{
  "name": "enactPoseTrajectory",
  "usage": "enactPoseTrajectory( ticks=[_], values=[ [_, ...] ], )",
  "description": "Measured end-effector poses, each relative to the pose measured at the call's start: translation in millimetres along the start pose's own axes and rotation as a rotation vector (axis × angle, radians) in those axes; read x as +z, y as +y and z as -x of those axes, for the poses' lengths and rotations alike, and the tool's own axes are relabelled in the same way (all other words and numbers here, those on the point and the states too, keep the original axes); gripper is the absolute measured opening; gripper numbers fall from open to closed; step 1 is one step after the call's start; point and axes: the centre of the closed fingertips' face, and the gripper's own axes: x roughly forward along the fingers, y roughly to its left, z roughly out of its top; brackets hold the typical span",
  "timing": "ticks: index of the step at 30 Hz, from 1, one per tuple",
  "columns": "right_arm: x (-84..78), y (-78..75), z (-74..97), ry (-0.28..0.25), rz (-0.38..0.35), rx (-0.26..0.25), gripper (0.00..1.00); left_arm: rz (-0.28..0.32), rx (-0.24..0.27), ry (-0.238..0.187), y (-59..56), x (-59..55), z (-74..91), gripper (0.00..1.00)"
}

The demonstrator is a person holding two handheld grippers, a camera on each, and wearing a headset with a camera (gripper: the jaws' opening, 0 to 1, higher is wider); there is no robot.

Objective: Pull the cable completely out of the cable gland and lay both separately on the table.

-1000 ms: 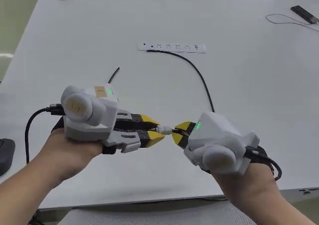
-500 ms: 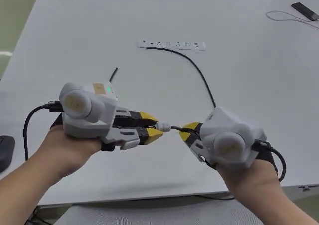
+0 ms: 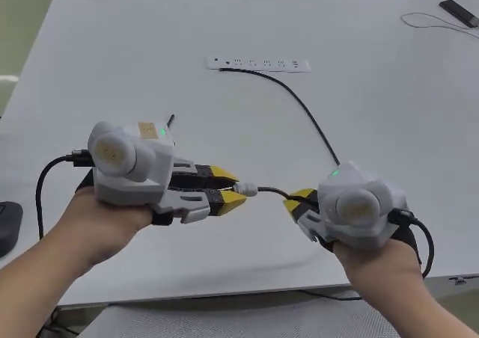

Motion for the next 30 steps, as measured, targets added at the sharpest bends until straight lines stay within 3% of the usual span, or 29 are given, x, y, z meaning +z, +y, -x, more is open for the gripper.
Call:
enactPoseTrajectory(
  ticks=[3,18,30],
  values=[
    [-7.6,-6.7,-2.6,0.007,-0.092,-0.002,0.0,0.007,0.008,-0.007,1.0,1.2,0.4,0.15],
    [-13.9,-4.3,1.2,0.015,-0.04,0.008,0.01,0.007,0.013,0.012,0.7,-5.0,0.9,0.15],
    [-6.1,-1.0,9.4,0.006,0.011,0.011,0.03,0.009,0.017,0.012,1.3,-1.8,3.4,0.15]
  ],
)
